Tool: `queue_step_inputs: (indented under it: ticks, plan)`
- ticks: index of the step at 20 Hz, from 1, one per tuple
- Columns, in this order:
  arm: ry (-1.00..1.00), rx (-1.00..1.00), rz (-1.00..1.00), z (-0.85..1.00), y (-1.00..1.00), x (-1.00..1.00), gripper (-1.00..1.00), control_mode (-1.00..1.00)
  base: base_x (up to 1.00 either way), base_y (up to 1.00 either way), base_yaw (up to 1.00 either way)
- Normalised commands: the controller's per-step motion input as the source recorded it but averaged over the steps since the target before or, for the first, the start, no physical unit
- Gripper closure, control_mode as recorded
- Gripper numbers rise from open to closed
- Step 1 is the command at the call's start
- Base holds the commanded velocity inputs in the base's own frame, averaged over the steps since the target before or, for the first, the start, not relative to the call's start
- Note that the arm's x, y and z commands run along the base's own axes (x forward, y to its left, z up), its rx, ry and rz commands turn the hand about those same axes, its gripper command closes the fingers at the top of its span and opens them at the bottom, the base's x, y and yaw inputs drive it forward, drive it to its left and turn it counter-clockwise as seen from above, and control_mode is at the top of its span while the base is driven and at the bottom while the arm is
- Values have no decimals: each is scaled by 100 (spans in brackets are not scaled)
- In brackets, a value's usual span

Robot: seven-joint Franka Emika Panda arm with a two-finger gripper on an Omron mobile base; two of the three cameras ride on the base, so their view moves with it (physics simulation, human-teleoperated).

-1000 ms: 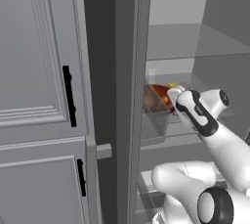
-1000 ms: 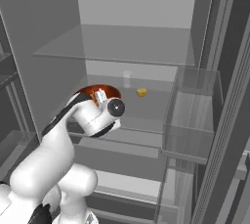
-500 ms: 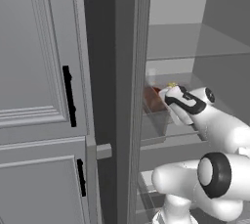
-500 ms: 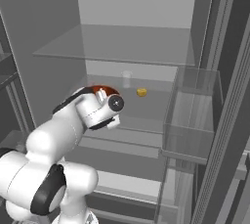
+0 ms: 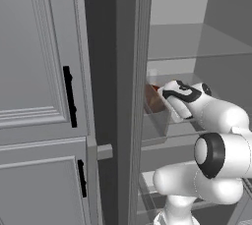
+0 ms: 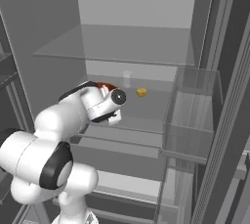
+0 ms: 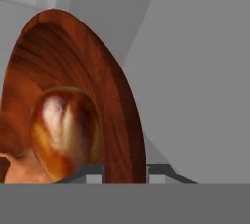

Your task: Pick the chicken drumstick and onion from their plates and place them in the bowl. Then put the bowl in the fridge.

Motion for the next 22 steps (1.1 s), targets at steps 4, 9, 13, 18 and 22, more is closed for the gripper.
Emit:
queue_step_inputs:
  ticks: [4, 9, 13, 18, 22]
  plan:
    - [11, 0, 0, -23, 4, 1, 100, -100, 0, 0, 0]
    - [5, 0, 0, -11, 11, 0, -100, -100, 0, 0, 0]
    - [-1, 0, 0, 0, 2, 0, -100, -100, 0, 0, 0]
    - [-12, 0, 0, 0, 0, -3, -100, -100, 0, 0, 0]
    - [-20, 0, 0, 3, 0, -25, -100, -100, 0, 0, 0]
